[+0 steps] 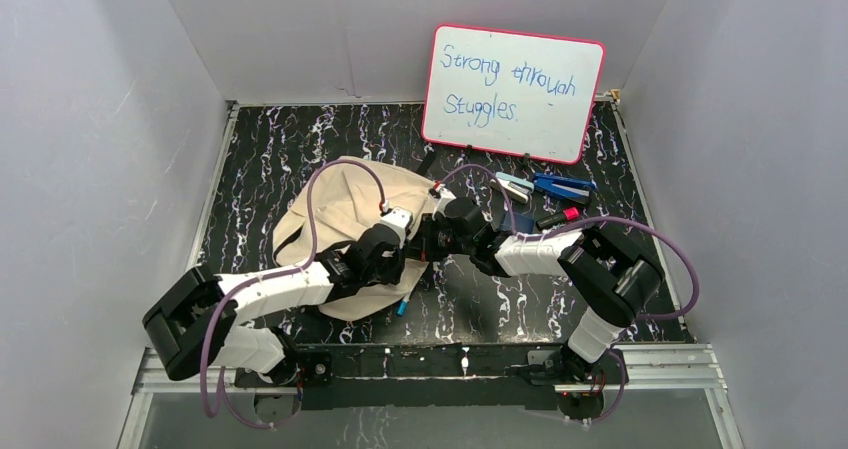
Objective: Pack the student bag
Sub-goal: Zip the student bag at the center of the board.
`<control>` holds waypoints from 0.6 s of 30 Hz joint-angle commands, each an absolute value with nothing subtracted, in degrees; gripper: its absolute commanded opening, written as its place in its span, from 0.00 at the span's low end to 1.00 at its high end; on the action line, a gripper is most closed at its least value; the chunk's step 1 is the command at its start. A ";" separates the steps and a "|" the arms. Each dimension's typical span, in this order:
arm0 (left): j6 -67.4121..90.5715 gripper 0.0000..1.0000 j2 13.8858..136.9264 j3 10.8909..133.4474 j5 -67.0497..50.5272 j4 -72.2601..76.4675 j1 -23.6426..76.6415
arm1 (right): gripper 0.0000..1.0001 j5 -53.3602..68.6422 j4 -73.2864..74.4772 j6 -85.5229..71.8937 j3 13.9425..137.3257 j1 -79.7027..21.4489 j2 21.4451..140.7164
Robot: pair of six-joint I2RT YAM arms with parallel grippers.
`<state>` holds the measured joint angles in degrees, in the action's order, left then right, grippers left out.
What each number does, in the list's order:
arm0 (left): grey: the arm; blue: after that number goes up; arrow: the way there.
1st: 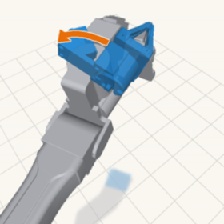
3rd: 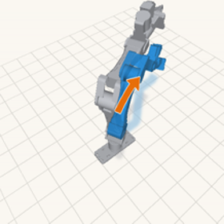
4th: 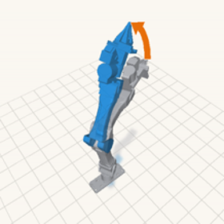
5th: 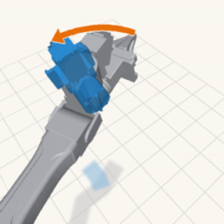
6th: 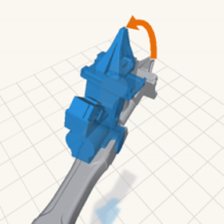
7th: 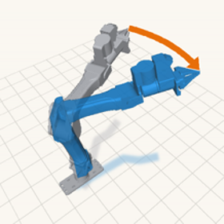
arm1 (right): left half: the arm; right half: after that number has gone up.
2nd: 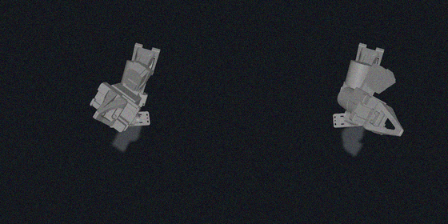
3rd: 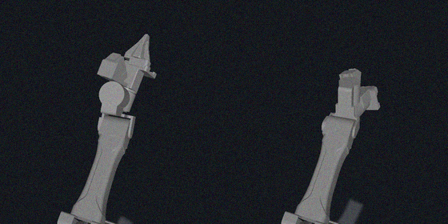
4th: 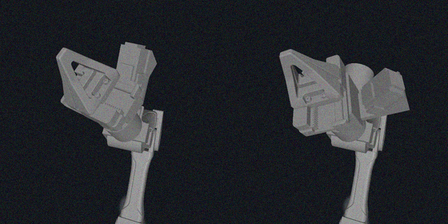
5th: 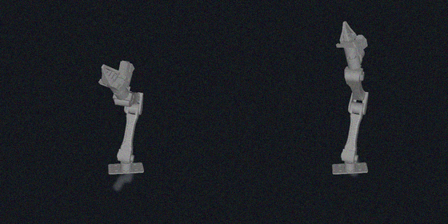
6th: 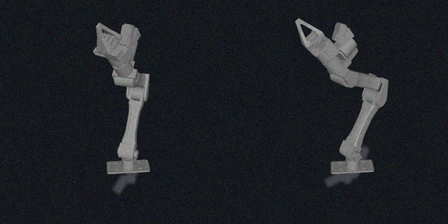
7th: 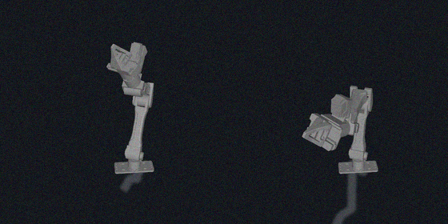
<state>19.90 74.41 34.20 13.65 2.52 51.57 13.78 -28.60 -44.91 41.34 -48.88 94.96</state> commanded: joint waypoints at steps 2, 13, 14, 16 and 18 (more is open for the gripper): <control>19.66 0.28 77.07 35.00 17.21 4.55 51.50 | 0.00 14.29 -31.56 -45.18 41.22 -49.21 92.99; 23.26 0.21 73.35 30.45 15.93 13.05 51.53 | 0.00 14.73 -31.55 -45.61 41.33 -49.20 93.60; 23.60 0.21 73.00 29.89 15.71 13.82 51.53 | 0.00 14.70 -31.55 -45.61 41.31 -49.22 93.60; 24.10 0.21 72.64 29.14 15.70 14.78 51.50 | 0.00 14.73 -31.55 -45.62 41.22 -49.21 93.60; 24.19 0.21 72.39 28.75 15.67 15.38 51.54 | 0.00 14.84 -31.57 -45.64 41.14 -49.11 93.60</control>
<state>22.94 74.70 29.74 15.14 10.79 51.59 14.06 -28.64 -45.30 41.34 -48.88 94.96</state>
